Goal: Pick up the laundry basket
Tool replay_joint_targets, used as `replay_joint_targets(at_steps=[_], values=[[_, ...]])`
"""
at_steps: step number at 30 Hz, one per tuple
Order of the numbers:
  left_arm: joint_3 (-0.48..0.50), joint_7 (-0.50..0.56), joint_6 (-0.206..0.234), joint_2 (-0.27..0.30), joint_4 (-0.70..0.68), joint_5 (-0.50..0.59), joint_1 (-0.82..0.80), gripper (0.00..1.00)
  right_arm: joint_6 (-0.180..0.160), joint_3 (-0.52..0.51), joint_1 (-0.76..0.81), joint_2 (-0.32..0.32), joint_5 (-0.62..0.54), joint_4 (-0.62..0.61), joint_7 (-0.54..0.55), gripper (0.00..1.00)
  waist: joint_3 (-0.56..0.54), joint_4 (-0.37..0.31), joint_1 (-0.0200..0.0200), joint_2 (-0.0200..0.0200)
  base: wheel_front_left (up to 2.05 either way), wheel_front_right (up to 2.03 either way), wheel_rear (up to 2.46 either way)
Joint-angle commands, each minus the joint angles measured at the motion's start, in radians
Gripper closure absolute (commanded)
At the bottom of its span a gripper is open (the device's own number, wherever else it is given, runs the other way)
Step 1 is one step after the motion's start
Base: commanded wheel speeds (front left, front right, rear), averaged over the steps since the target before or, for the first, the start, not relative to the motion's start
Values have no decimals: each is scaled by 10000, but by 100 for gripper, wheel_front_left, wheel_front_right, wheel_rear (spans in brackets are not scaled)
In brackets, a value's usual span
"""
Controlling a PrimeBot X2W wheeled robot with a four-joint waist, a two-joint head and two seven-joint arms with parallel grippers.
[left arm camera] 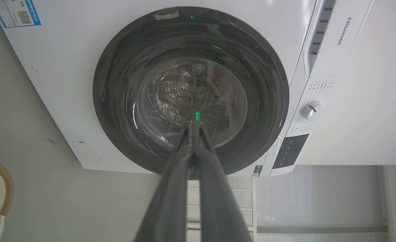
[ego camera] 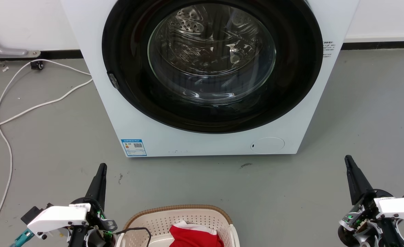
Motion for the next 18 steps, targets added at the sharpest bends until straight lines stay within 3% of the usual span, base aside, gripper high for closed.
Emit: replay_joint_targets(at_steps=[1,14,15,18], values=[[38,5,-32,-4,14,41,-104,100,0,-20,-139,33,-44,8,15,100,0,0,0,0,0,0,0],[46,15,-32,-9,13,51,-104,100,2,-41,-142,50,-63,9,40,100,0,0,0,0,0,0,0],[0,0,2,-10,33,0,14,0,0,-27,17,19,-35,27,12,0,0,0,0,0,0,0,0],[-103,-63,9,-21,80,-23,20,0,-2,33,47,27,-53,33,-49,0,1,-2,0,0,0,0,0]])
